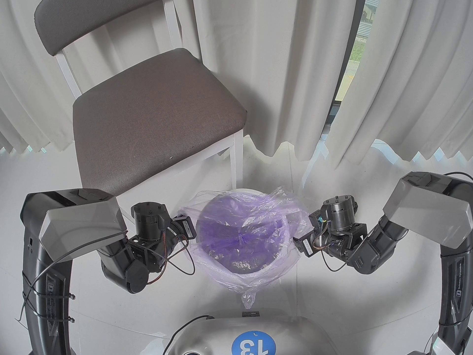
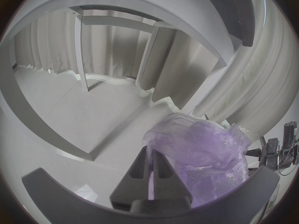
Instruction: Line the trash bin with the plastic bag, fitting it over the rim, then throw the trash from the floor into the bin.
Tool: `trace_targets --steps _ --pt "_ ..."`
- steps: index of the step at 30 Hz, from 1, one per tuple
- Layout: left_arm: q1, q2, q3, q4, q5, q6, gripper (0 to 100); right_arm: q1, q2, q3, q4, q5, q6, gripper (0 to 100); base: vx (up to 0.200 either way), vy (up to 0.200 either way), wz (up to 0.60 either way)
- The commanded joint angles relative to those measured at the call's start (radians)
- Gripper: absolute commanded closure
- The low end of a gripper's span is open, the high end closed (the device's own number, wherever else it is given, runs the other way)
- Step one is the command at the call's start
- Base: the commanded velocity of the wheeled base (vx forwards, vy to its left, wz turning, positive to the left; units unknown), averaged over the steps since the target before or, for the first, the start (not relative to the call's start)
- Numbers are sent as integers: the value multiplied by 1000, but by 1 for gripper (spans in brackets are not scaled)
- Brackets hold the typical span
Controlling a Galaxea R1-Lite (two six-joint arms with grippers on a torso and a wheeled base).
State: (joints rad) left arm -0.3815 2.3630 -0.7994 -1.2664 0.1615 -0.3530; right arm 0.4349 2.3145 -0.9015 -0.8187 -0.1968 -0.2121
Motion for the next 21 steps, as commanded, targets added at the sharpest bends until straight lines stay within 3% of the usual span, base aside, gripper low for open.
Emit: trace_targets --steps 1,4,9,14,15,16,21 --pt "-2 -27 22 -1 -2 2 100 -1 -210 122 35 10 -96 0 0 0 0" --pt "-2 -30 26 -1 -2 3 100 1 -267 147 35 13 -131 0 0 0 0" --pt "7 -24 29 1 -2 29 100 87 -316 118 38 14 -168 0 0 0 0" --pt "13 -25 34 2 -8 35 100 137 -282 67 62 14 -289 0 0 0 0" --pt "15 -27 35 2 -13 35 100 151 -236 38 55 19 -363 0 0 0 0" --pt "18 -27 39 2 -13 37 100 151 -236 38 55 19 -363 0 0 0 0" --pt "19 -30 42 5 -13 43 100 206 -106 -20 0 102 -464 0 0 0 0"
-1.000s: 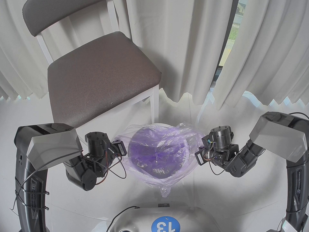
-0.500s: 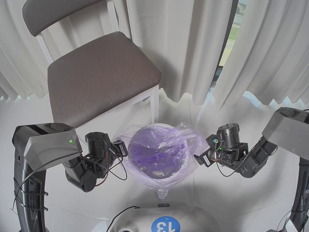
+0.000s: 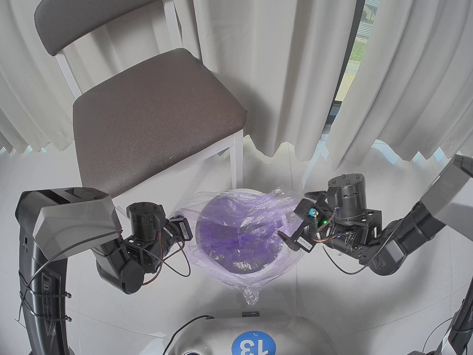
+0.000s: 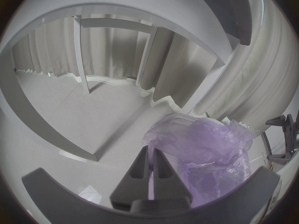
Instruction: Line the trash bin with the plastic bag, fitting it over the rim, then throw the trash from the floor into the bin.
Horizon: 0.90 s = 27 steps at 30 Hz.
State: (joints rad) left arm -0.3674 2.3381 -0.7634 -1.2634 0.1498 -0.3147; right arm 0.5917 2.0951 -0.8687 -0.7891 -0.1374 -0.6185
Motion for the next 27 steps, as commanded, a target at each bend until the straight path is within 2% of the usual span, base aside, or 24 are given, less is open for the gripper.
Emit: trace_targets --steps 1,4,5,12,16,17,19,27 --pt "5 -5 9 2 -1 9 100 56 138 -69 -38 50 -92 0 0 0 0" --pt "7 -6 24 -2 -3 29 100 59 164 -93 -39 58 -158 0 0 0 0" --pt "7 -10 29 -2 -4 31 0 59 175 -102 -41 64 -173 0 0 0 0" --pt "19 -65 88 -13 -53 45 0 86 266 -161 -114 88 -182 0 0 0 0" --pt "55 -120 180 -63 -142 111 0 96 316 -205 -119 87 -184 0 0 0 0" --pt "55 -120 180 -63 -142 111 0 96 316 -205 -119 87 -184 0 0 0 0" --pt "73 -146 250 -114 -200 158 0 96 344 -236 -113 87 -185 0 0 0 0" --pt "74 -158 280 -129 -219 198 0 89 414 -346 -117 78 -181 0 0 0 0"
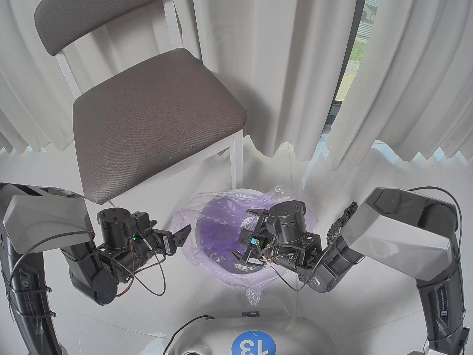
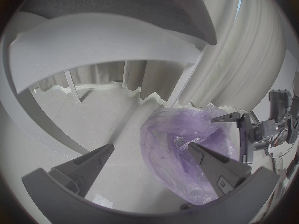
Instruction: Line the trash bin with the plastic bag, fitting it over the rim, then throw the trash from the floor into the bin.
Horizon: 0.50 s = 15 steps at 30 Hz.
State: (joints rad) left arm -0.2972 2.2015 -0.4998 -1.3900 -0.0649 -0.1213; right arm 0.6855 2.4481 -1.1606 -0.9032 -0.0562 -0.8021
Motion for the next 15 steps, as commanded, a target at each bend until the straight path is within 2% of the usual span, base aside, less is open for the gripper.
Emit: trace_targets --steps 1,7,8,15 --pt "4 -22 17 -3 -4 5 0 -4 62 -56 -3 -4 3 0 0 0 0" --pt "4 -17 15 -4 -4 5 0 -21 98 -120 0 -28 4 0 0 0 0" --pt "4 -19 15 -4 -4 5 0 -23 103 -131 0 -36 4 100 0 0 0" --pt "10 -17 15 -7 -6 5 0 -35 108 -177 1 -39 8 100 0 0 0"
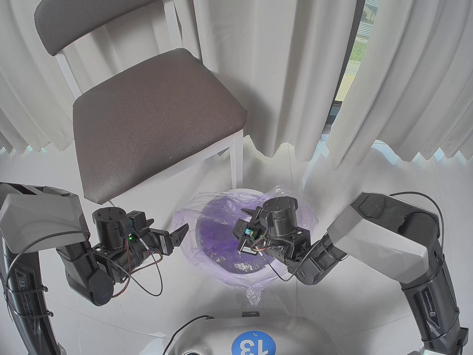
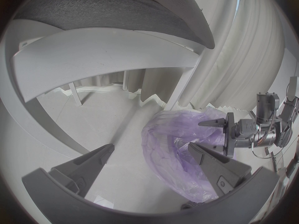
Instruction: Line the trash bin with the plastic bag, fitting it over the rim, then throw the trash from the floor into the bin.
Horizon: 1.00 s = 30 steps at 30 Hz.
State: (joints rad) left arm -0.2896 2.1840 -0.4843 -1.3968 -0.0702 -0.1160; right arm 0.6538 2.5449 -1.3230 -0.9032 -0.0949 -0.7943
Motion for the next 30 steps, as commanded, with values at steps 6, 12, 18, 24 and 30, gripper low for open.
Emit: trace_targets --steps 6,12,18,24,30 --pt "0 -6 1 -2 0 -1 0 -11 -57 -27 6 -6 21 100 0 0 0" --pt "0 0 -4 -2 0 -1 0 -56 -74 -133 83 -5 33 100 0 0 0" --pt "-5 2 0 -2 0 -1 0 -76 -52 -248 115 -6 44 100 0 0 0" --pt "-11 0 3 -2 1 -1 0 -82 -9 -303 118 -40 96 100 0 0 0" --pt "-11 2 1 -2 1 -1 0 -82 14 -332 119 -43 107 100 0 0 0"
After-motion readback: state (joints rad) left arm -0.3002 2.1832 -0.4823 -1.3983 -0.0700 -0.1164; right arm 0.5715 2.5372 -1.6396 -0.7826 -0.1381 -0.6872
